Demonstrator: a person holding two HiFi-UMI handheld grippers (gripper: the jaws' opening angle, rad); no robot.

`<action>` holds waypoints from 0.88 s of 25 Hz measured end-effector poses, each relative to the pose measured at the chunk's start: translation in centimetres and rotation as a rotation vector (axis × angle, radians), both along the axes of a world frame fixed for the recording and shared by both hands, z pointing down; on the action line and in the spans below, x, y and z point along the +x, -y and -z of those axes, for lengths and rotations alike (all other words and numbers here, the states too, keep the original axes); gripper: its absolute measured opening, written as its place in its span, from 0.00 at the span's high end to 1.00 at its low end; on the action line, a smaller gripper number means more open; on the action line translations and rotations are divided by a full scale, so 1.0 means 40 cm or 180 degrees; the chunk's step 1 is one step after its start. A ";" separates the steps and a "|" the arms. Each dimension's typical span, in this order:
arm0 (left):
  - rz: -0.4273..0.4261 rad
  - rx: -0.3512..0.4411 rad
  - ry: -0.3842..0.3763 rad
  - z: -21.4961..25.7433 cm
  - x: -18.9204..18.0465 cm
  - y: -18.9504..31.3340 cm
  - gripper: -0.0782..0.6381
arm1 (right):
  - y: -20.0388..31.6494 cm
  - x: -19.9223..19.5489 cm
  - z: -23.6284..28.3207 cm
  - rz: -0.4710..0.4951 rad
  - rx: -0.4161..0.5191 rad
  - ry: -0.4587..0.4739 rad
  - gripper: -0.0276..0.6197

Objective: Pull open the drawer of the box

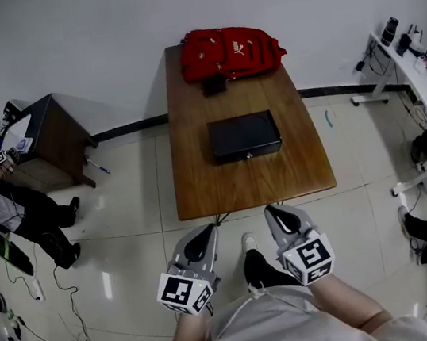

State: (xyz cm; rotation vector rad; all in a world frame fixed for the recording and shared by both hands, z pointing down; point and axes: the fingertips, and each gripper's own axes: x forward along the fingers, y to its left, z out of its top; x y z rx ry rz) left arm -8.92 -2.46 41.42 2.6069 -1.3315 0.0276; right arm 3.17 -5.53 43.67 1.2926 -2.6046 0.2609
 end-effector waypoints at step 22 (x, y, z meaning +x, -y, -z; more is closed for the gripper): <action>-0.0018 -0.0272 0.0002 -0.111 0.058 0.501 0.88 | 0.491 0.041 -0.237 0.0002 -0.0776 -0.0208 0.95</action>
